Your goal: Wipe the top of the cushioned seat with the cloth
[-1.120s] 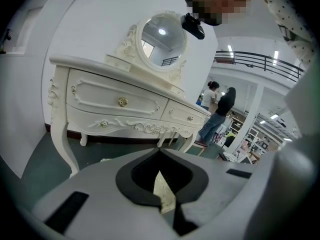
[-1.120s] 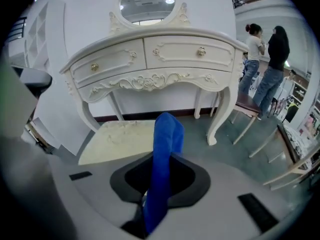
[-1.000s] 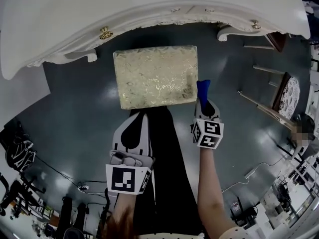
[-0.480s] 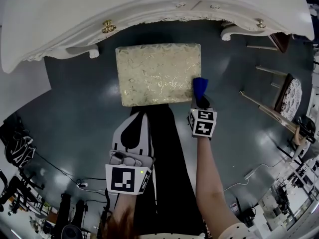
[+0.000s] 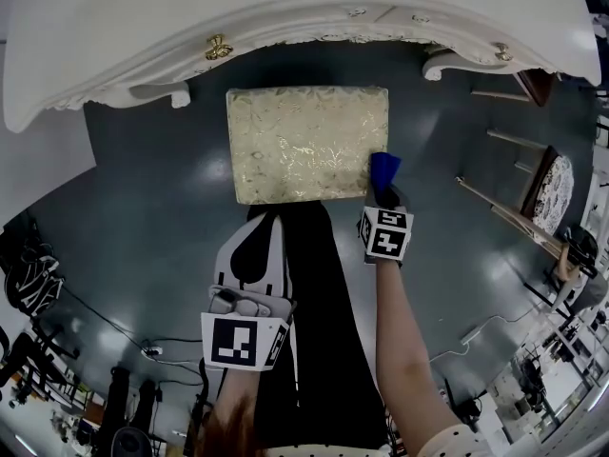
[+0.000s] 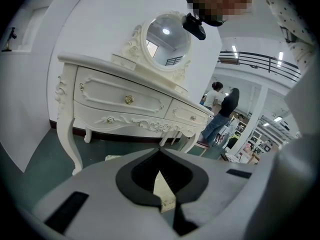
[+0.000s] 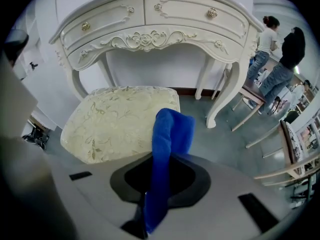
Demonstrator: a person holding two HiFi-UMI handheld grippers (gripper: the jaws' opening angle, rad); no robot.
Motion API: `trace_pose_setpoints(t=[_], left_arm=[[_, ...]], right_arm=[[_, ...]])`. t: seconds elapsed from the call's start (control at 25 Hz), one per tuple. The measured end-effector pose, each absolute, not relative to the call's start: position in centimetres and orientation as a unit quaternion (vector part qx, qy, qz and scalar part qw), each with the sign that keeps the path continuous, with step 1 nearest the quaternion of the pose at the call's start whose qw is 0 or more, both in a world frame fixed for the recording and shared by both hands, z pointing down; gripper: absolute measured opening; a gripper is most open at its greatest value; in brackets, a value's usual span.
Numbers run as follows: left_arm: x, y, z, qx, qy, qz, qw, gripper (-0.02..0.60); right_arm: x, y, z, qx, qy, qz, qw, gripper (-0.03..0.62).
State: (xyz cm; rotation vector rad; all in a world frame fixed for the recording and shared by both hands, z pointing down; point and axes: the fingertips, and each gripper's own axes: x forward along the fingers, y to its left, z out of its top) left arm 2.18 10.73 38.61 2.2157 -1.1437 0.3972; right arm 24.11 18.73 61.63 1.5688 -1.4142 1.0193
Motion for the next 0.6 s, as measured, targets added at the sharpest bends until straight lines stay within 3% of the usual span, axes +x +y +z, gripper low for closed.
trace_pose_setpoints(t=[0.6], left_arm=[[1.5,10.3,39.1,0.834,-0.429,0.146,0.315,-0.002]], right_arm=[[21.7,17.6,60.7,0.631,-0.55,0.405,0.368,0.061]])
